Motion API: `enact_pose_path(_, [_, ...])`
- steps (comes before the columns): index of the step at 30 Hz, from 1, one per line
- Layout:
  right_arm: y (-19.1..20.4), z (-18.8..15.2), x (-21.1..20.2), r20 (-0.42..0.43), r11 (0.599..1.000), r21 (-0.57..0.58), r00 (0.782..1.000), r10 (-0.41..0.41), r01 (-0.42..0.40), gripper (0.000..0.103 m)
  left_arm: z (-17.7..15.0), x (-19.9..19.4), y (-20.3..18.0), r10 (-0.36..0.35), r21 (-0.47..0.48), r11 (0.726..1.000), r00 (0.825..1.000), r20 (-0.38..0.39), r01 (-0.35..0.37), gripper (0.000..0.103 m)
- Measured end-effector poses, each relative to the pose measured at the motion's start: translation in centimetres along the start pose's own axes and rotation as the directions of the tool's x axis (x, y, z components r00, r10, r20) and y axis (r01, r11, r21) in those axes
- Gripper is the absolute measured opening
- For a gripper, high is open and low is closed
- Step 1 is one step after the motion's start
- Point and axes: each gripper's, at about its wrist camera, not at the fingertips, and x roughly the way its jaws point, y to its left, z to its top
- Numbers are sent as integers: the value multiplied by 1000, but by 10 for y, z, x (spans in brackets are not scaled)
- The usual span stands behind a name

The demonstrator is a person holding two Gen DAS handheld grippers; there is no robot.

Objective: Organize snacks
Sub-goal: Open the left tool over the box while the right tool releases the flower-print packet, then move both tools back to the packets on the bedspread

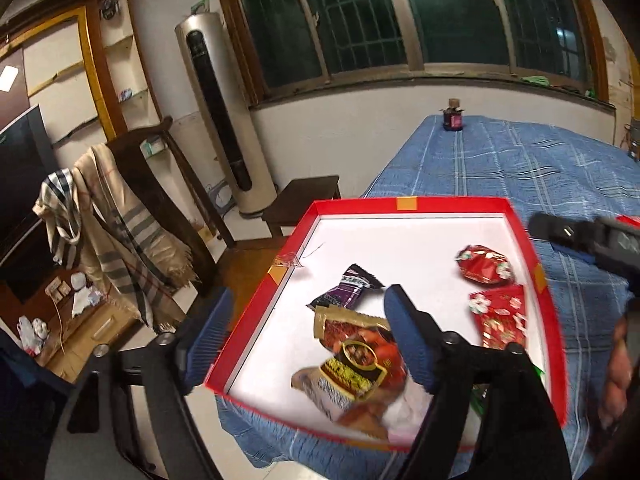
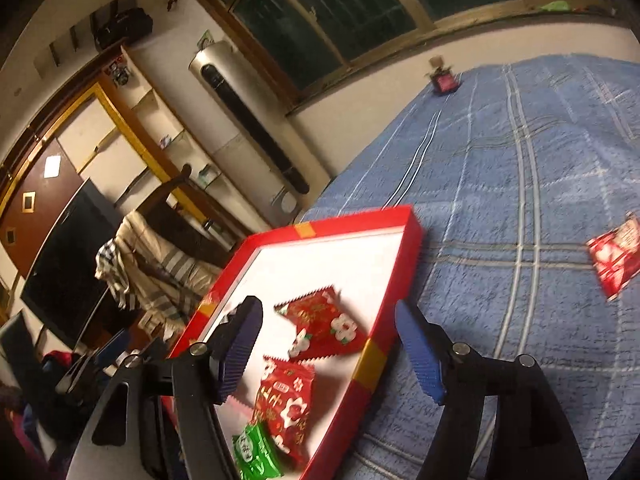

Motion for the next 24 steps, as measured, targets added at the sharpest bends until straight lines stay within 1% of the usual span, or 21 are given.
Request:
enact_pose_path(5, [-8, -7, -33, 42, 998, 67, 999, -17, 14, 72, -5, -31, -14, -43, 82, 996, 997, 57, 38, 80])
enact_pose_path(7, [-13, -9, -51, 35, 996, 74, 998, -48, 45, 72, -7, -40, -21, -61, 112, 992, 996, 68, 53, 83])
enact_pose_path(9, [-21, -10, -74, 42, 995, 66, 996, -80, 77, 72, -10, -48, -31, -84, 145, 987, 994, 73, 72, 83])
enact_pose_path(11, [-36, -9, -101, 65, 992, 69, 992, -111, 106, 73, -13, -55, -44, -113, 177, 979, 991, 75, 98, 83])
enact_pose_path(13, [-62, -7, -135, 90, 984, 107, 985, -149, 140, 73, -16, -62, -56, -140, 200, 972, 988, 69, 124, 83])
enact_pose_path(15, [-88, -6, -167, 116, 976, 152, 978, -173, 154, 73, -20, -68, -69, -173, 231, 961, 983, 60, 155, 83])
enact_pose_path(18, [-129, -12, -217, 151, 946, 230, 952, -267, 229, 75, -25, -75, -89, -212, 274, 942, 976, 43, 192, 83])
enact_pose_path(20, [-151, -21, -248, 149, 915, 305, 935, -321, 265, 75, -29, -79, -99, -228, 288, 935, 973, 34, 209, 83])
enact_pose_path(22, [-165, -31, -268, 111, 877, 360, 919, -379, 318, 75, -31, -81, -111, -243, 300, 927, 970, 26, 225, 83])
enact_pose_path(24, [-168, -40, -275, 26, 830, 396, 899, -437, 392, 75, -32, -83, -120, -259, 305, 921, 966, 16, 242, 83])
